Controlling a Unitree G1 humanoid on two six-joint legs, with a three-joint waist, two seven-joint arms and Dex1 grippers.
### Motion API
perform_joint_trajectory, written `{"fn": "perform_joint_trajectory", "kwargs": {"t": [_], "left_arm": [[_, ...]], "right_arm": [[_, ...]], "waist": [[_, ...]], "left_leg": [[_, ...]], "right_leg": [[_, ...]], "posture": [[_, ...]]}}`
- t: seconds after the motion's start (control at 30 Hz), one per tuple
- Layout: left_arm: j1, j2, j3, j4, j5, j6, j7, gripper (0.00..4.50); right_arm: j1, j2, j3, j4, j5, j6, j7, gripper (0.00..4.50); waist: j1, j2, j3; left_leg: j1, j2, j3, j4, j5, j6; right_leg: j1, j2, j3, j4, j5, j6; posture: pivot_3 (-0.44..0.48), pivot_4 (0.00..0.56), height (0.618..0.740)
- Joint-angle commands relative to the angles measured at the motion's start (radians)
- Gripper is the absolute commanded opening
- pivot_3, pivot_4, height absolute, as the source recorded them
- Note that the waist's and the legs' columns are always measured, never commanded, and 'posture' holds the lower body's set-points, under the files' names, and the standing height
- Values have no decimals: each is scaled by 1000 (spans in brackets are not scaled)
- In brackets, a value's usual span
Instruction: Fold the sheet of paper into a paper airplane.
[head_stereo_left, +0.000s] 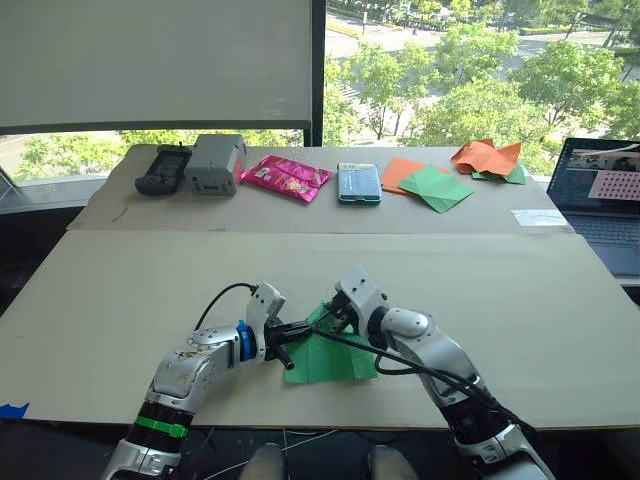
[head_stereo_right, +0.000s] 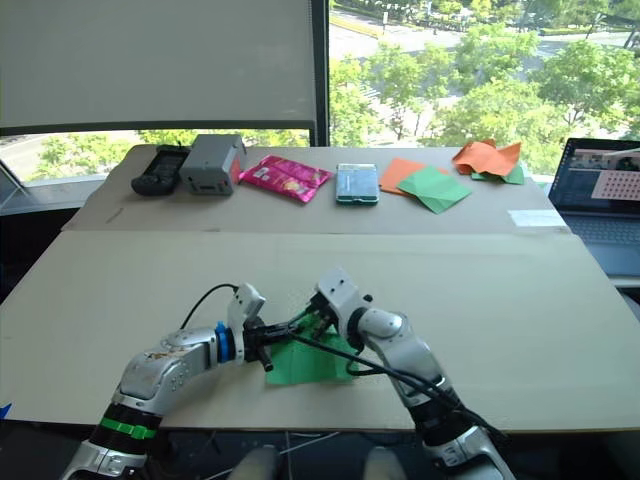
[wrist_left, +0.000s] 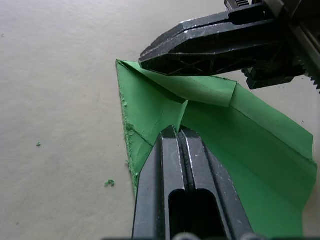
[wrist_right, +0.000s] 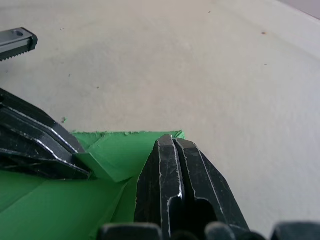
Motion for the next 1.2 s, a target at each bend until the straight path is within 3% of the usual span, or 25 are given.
{"fn": "perform_joint_trajectory", "kwargs": {"t": [0.03,0.4,0.5,0.7,0.87,0.9,0.93,1.1,1.13,1.2], "left_arm": [[3,11,-17,23,34,8,16,33],[14,27,-6,-4,26,18,13,33],[20,38,8,-26,13,28,6,802],[16,70,85,-81,-53,76,-1,2767],[-32,90,134,-36,-82,80,-20,2767],[-38,89,131,-24,-81,68,-36,2210],[-39,91,121,-15,-71,53,-49,2034],[-76,72,77,49,-13,-2,-48,269],[-93,62,62,71,6,-19,-41,16],[-118,47,42,102,32,-39,-35,16]], "right_arm": [[-24,13,-19,5,11,-48,0,0],[9,2,52,80,-39,-21,-4,0],[9,3,56,94,-47,-23,-8,0],[8,15,51,98,-44,-22,-9,0],[7,25,51,108,-45,-27,-12,0],[6,26,52,111,-47,-28,-13,0],[5,28,51,112,-48,-28,-14,0],[0,36,42,117,-51,-23,-21,0],[1,37,40,118,-52,-23,-23,0],[3,37,40,117,-52,-23,-25,0]], "waist": [[0,0,0],[-2,1,-1],[-4,1,-1],[-7,1,-1],[-9,1,-1],[-8,1,-1],[-8,1,-1],[-6,1,-1],[-6,1,-1],[-5,1,-1]], "left_leg": [[0,0,0,0,0,0],[1,0,0,0,0,0],[1,0,0,0,0,0],[2,0,0,-1,0,0],[2,0,0,-1,0,0],[2,0,0,-1,0,0],[2,0,0,-1,0,0],[2,0,0,-1,0,0],[2,0,0,-1,0,0],[2,0,0,-1,0,0]], "right_leg": [[0,0,0,0,0,0],[0,0,0,0,0,0],[0,0,0,1,0,0],[0,0,0,1,0,0],[0,0,0,1,0,0],[0,0,0,1,0,0],[0,0,0,1,0,0],[0,0,0,1,0,0],[0,0,0,1,0,0],[0,1,0,1,0,0]], "posture": [[0,150,706],[0,150,706],[0,150,706],[0,150,706],[0,150,706],[0,150,706],[0,150,706],[0,150,706],[0,150,706],[0,150,706]]}}
